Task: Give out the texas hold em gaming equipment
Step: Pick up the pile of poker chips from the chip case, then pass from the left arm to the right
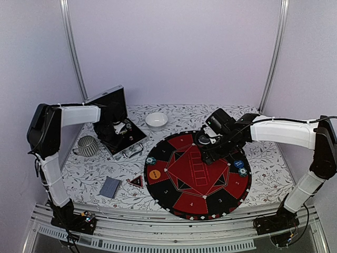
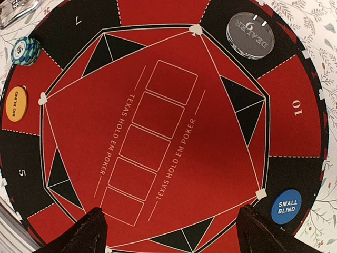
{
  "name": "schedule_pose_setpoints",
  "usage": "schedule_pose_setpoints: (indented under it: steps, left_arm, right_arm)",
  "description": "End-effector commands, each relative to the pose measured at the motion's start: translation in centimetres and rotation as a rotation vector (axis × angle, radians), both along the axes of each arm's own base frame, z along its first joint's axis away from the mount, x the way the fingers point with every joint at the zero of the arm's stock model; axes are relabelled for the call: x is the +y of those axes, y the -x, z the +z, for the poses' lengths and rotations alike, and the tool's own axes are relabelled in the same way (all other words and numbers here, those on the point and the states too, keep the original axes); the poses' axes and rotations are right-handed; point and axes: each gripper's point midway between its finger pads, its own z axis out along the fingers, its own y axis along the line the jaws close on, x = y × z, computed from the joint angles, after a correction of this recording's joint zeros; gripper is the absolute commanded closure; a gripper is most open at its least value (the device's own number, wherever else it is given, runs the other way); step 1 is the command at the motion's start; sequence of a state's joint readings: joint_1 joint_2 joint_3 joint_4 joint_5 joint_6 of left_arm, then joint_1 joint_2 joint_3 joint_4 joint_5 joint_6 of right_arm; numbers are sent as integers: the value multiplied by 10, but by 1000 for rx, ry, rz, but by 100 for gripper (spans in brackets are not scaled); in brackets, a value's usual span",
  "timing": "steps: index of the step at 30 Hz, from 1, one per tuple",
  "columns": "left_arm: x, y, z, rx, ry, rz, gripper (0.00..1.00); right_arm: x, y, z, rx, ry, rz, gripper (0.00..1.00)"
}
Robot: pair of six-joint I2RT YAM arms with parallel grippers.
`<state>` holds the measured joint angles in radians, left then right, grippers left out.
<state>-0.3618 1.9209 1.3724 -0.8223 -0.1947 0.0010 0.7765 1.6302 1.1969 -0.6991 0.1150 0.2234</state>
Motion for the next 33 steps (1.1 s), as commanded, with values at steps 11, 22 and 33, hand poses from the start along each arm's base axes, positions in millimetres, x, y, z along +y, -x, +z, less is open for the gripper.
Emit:
schedule_pose_setpoints:
  steps: [11, 22, 33]
  left_arm:
    - [-4, -6, -9, 10, 56, -3, 88]
    - [-11, -19, 77, -188, 129, 29, 100]
    - [-125, 27, 205, -334, 792, -62, 100]
  right_arm:
    - [1, 3, -5, 31, -2, 9, 13]
    - [11, -6, 28, -26, -72, 9, 13]
    - [52, -6, 124, -253, -384, 131, 13]
